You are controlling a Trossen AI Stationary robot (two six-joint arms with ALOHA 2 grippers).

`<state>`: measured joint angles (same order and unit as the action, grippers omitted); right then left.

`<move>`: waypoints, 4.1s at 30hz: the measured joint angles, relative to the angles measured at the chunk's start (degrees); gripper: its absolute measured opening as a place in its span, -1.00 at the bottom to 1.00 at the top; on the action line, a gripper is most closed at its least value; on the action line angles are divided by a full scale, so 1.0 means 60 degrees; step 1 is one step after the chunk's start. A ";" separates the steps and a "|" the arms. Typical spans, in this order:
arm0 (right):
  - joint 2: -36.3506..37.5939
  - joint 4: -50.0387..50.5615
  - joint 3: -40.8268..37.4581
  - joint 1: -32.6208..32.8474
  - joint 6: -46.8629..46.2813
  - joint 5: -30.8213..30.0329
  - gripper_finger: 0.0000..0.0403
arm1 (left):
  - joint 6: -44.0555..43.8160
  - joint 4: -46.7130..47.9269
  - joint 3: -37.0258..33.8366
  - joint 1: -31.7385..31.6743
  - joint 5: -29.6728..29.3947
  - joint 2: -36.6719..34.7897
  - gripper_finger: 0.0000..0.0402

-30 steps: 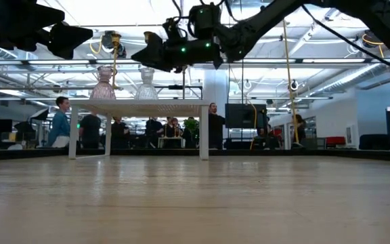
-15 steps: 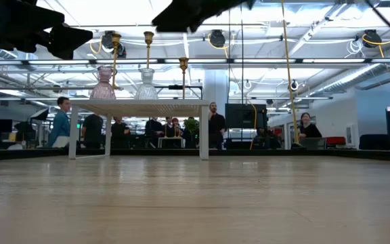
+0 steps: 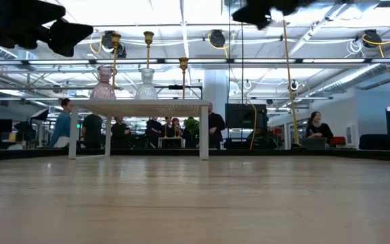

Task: Pick & Place candle stick holders
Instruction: Put the green candle holder on the shelf

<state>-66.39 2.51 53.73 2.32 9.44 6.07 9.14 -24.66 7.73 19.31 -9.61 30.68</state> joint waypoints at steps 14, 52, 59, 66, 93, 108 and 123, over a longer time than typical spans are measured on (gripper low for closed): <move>0.4044 -0.2202 -0.5291 0.2266 -0.1460 0.1683 0.47 | -0.0043 -0.0514 -0.0001 0.0000 -0.1422 -0.0001 0.54; 0.1938 -0.7039 -0.8475 0.5975 -0.1108 0.1494 0.48 | -0.0036 -0.1658 -0.0001 -0.0007 -0.1679 0.0003 0.54; 0.0919 -0.7126 -0.8483 0.5971 -0.1196 0.1497 0.42 | -0.0036 -0.1658 -0.0001 -0.0007 -0.1679 0.0003 0.54; 0.0299 -0.7632 -0.8490 0.5971 -0.1200 0.1497 0.18 | -0.0032 -0.1656 -0.0001 -0.0007 -0.1679 0.0003 0.54; -0.0357 -0.9427 -0.7985 0.2049 -0.2134 -0.3141 -0.26 | 0.0159 -0.1640 -0.0001 -0.0007 -0.1676 0.0003 0.54; -0.1820 -0.9438 -0.4913 -0.0146 -0.1802 -0.3275 -0.26 | 0.0456 -0.1406 -0.0001 -0.0007 -0.1668 0.0010 0.54; -0.3968 -0.6471 0.0348 -0.2321 -0.0673 -0.2360 -0.25 | 0.0648 -0.1057 -0.0001 -0.0009 -0.1665 0.0010 0.54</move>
<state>-90.20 -36.32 55.81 -11.60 5.40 -8.10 13.03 -31.00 7.73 19.26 -19.59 30.74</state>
